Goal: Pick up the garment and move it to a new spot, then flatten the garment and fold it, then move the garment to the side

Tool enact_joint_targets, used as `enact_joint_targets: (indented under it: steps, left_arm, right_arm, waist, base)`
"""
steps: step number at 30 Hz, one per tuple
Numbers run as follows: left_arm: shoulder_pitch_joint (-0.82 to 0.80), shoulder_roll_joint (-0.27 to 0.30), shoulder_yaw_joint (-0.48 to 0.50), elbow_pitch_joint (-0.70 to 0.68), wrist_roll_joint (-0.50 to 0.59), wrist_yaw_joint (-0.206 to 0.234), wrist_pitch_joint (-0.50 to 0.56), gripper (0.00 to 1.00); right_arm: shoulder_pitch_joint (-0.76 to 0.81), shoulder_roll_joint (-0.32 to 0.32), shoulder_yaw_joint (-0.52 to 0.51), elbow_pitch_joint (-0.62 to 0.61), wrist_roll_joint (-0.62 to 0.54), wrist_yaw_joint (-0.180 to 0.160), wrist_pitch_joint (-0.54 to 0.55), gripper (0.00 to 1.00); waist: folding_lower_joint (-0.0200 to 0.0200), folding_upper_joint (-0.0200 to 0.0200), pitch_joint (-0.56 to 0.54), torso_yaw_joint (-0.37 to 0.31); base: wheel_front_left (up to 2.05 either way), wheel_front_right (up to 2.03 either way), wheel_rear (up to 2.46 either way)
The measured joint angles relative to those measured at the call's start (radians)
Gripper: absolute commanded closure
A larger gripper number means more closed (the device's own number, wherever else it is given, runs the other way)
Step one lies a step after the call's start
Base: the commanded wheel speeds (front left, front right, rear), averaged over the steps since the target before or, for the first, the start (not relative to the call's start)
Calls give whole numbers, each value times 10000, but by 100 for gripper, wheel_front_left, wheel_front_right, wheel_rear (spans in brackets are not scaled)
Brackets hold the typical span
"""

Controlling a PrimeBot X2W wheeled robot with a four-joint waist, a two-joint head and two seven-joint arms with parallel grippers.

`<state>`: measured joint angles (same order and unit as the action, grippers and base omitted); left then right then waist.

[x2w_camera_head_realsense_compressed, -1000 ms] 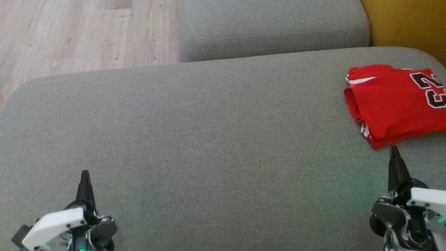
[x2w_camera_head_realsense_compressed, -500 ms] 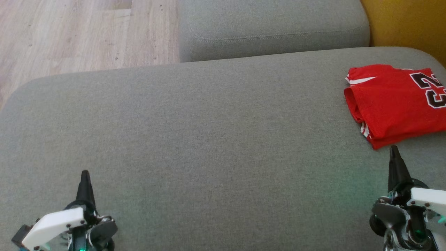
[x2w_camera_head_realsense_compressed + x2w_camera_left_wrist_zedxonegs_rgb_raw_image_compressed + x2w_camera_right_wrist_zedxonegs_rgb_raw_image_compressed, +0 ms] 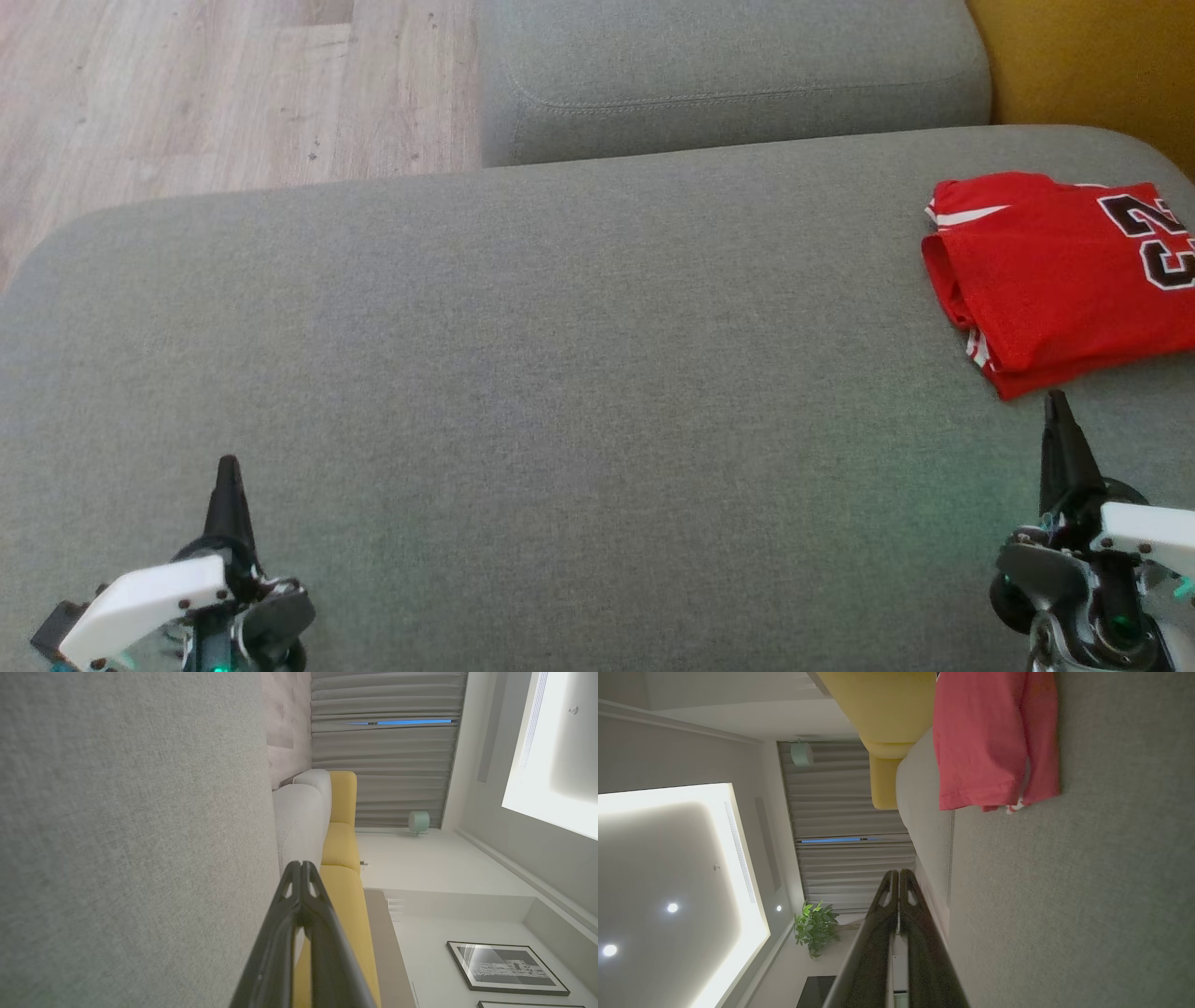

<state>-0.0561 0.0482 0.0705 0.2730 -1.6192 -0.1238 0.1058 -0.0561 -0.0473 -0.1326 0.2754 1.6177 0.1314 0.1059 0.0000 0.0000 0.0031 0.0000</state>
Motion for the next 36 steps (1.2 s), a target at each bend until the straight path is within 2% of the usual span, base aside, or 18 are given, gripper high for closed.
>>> enact_joint_targets:
  steps: [36]
  left_arm:
    - [0, -10, 15, 0, 13, 0, 0, 100]
  right_arm:
    - [0, 6, -12, 2, 0, 0, 2, 100]
  waist:
    - [0, 0, 0, 0]
  base:
    - [0, 0, 0]
